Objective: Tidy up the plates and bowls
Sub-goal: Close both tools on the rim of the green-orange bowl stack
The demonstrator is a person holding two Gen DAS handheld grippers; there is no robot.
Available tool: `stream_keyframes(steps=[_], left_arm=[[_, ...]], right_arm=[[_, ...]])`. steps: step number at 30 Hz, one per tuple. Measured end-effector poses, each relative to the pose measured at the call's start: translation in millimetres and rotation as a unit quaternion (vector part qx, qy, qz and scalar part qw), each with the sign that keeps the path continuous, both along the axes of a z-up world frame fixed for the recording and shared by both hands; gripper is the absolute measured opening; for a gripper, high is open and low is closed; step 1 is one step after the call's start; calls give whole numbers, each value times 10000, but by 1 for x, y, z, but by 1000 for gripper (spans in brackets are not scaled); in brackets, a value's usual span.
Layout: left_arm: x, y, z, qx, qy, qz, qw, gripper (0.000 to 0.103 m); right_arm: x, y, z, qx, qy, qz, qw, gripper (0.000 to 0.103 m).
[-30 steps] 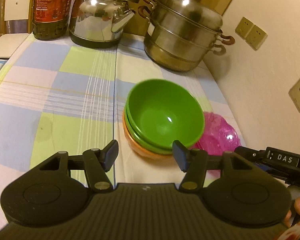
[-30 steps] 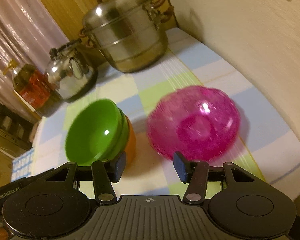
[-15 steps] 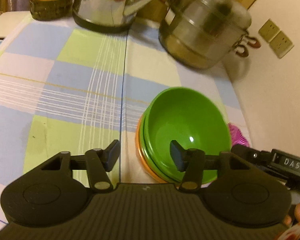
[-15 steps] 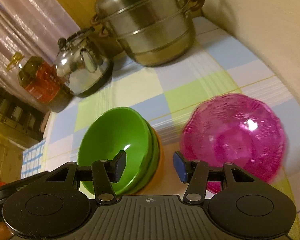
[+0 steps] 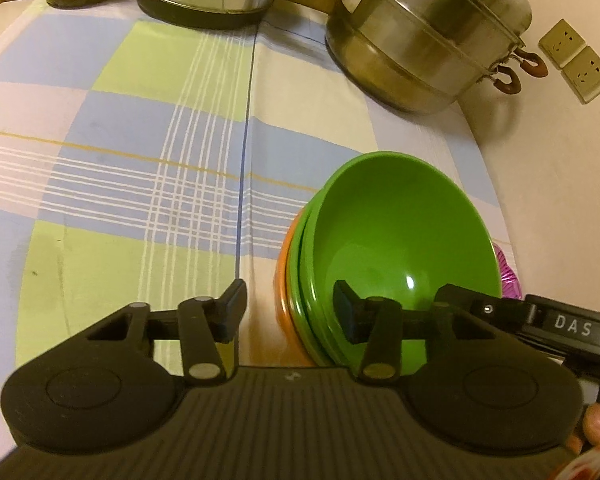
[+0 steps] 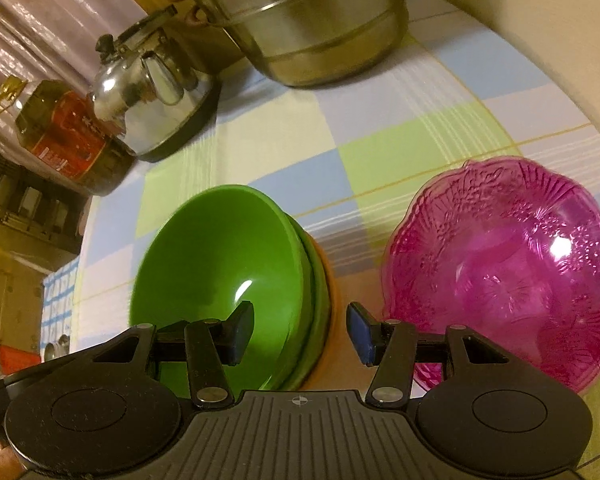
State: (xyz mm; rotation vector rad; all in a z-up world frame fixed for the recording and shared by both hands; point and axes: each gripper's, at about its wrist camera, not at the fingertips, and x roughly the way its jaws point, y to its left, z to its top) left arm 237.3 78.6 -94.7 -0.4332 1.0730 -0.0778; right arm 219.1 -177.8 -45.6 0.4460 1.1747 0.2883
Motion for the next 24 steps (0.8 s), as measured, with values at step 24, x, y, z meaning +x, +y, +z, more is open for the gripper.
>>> stream_keyframes(steps=[24], left_arm=[[9, -7, -5, 95, 51, -183, 9998, 22]], right_arm=[[10, 7, -20, -170, 294, -45, 9994, 30]])
